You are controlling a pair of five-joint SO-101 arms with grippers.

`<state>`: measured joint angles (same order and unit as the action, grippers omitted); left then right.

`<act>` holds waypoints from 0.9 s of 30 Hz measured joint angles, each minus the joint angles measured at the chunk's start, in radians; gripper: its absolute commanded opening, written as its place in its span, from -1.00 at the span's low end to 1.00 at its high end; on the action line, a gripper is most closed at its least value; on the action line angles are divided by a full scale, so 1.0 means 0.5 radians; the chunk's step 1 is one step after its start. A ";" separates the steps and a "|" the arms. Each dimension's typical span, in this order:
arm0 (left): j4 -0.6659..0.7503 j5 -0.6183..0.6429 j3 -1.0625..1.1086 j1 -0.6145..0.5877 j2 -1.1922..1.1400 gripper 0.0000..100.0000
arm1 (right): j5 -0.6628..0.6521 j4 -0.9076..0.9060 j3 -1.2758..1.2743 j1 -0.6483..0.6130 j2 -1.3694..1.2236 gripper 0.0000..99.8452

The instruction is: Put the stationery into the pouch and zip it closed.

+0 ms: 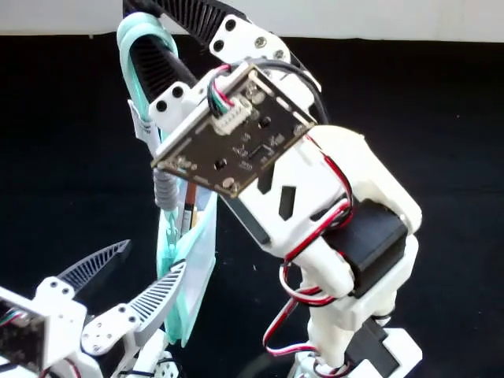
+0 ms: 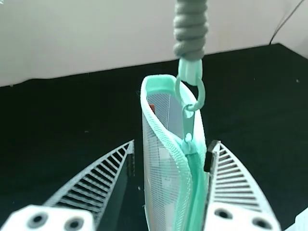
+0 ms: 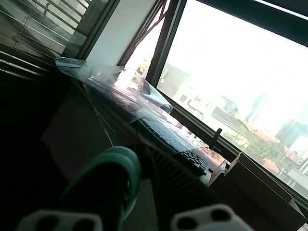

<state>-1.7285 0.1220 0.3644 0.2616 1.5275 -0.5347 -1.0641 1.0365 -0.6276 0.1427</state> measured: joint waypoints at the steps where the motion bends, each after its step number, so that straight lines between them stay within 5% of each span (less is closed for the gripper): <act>1: 0.000 0.000 0.012 0.000 0.000 -0.47 | 0.000 0.000 0.000 0.000 0.000 -0.99; 27: 0.107 0.000 0.304 0.101 -0.009 -0.49 | 0.000 0.000 0.000 0.000 0.000 -0.99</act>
<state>-1.6747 0.1220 0.5163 0.3122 1.5228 -0.5347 -1.0641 1.0365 -0.6276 0.1427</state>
